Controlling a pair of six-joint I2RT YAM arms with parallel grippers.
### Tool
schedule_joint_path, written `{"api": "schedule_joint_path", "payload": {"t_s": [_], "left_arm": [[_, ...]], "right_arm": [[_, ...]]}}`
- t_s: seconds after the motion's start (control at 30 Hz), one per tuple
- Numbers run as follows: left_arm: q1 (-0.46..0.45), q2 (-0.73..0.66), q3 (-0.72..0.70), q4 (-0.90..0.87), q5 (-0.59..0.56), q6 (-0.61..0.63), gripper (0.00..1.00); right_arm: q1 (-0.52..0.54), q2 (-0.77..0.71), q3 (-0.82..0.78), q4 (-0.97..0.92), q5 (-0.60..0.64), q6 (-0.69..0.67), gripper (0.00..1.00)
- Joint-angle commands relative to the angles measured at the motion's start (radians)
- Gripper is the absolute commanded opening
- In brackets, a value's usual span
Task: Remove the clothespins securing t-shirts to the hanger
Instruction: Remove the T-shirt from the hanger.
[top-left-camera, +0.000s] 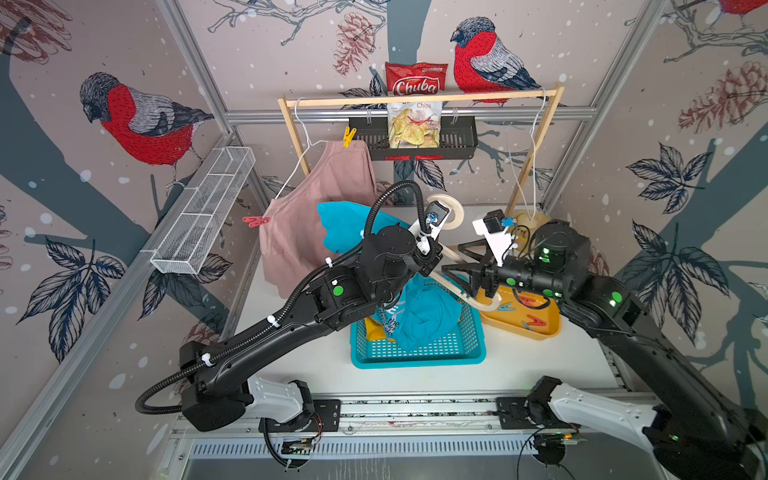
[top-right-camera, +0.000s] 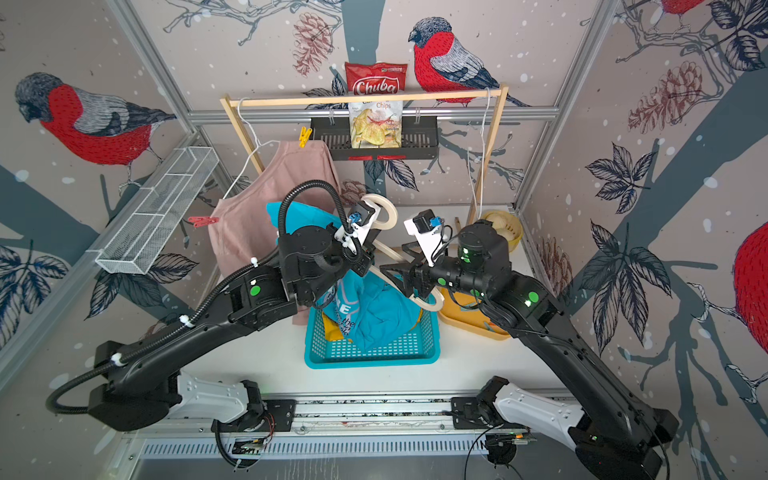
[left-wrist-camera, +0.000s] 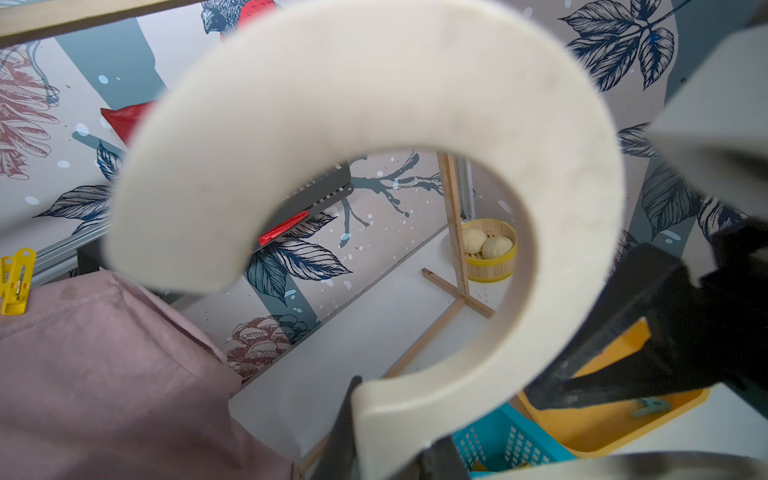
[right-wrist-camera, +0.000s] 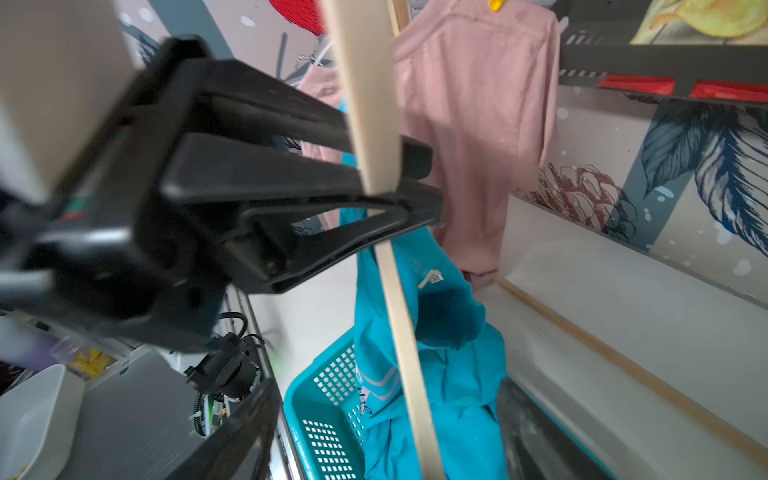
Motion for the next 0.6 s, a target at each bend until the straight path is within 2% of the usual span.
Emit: {"api": "schedule_joint_path", "payload": {"t_s": [0.0,0.1,0.43,0.57], "left_arm": [[-0.003,0.005,0.006,0.059,0.026,0.032,0.00],[-0.003,0.002,0.003,0.052,0.037,0.046,0.00],[-0.002,-0.040,-0.048,0.082,0.073,0.057,0.00],[-0.002,-0.065,-0.070,0.118,0.114,0.073,0.00]], "right_arm": [[0.016,0.036,0.002,-0.030,0.131,-0.054,0.71],[0.018,0.061,0.002,-0.025,0.151,-0.076,0.59],[0.018,0.041,-0.054,0.072,0.158,-0.158,0.08],[0.018,-0.005,-0.096,0.116,0.172,-0.163,0.00]]}}
